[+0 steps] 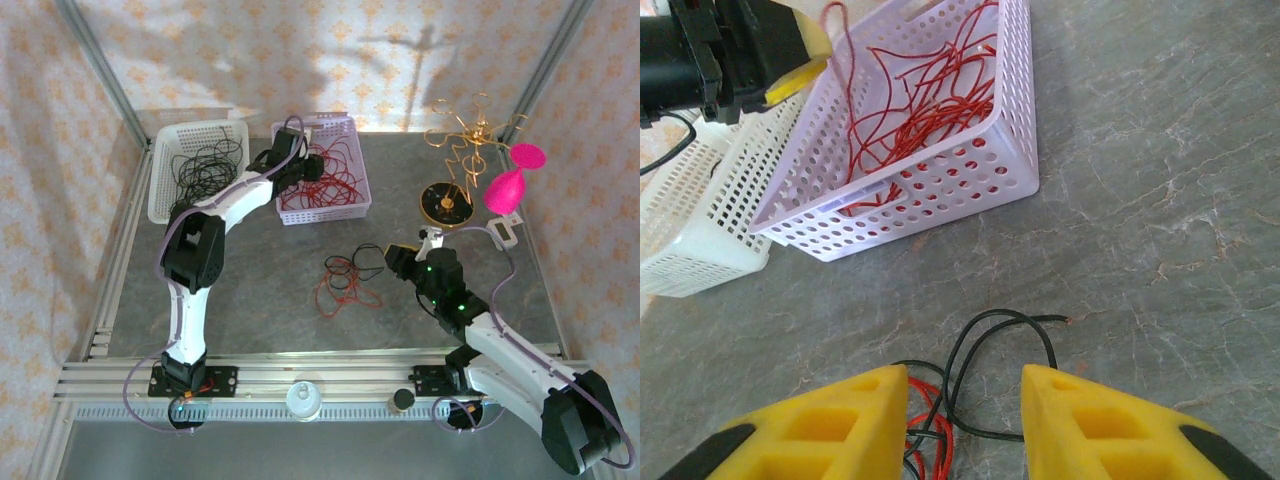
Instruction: Untangle the cables
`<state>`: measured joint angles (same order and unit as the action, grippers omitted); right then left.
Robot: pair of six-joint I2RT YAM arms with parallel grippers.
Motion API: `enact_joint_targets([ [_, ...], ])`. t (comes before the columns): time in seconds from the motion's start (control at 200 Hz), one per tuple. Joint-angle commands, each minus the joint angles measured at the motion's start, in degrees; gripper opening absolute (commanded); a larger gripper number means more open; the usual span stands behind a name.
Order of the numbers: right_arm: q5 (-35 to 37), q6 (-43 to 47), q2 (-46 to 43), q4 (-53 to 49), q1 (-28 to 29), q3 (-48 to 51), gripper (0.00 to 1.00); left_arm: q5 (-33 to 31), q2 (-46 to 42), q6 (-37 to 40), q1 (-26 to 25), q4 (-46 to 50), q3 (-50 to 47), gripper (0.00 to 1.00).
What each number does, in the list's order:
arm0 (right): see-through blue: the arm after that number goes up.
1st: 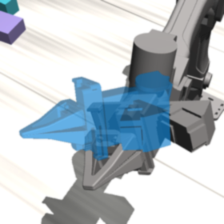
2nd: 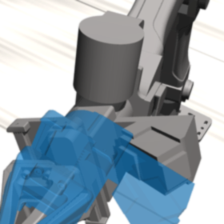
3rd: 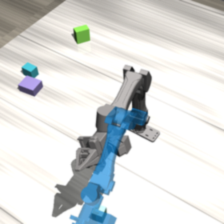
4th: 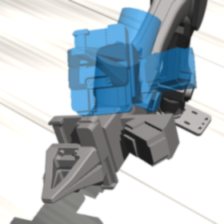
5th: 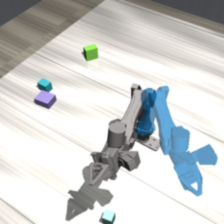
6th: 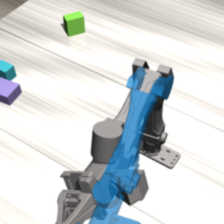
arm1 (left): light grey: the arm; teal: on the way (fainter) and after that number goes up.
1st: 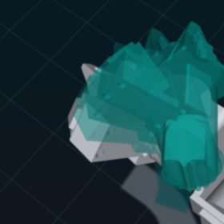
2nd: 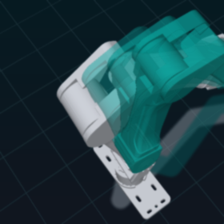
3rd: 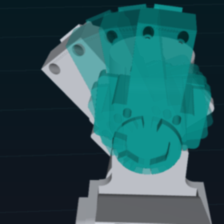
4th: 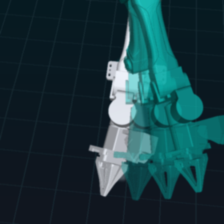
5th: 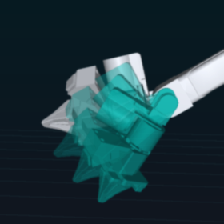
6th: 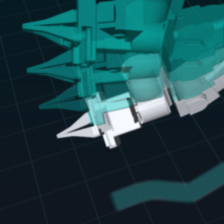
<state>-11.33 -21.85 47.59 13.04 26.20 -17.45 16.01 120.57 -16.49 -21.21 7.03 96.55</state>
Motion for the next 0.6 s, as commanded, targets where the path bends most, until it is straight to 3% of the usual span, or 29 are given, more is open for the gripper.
enact_joint_targets([
  [0.0,1.5,-0.3,0.2,-0.2,-0.2,0.7,0.35,1.7,0.6,-1.0,0.7,-0.2,-1.8,0.34],
  [0.345,0.9,1.6,4.3,-3.9,-0.3,-2.8,0.41,1.7,-1.8,-1.1,0.6,-1.4,-4.2,0.37],
  [0.596,2.0,4.0,5.3,-9.3,-0.2,-6.2,0.44,1.5,-16.9,-2.3,0.0,-6.2,-17.4,0.37],
])
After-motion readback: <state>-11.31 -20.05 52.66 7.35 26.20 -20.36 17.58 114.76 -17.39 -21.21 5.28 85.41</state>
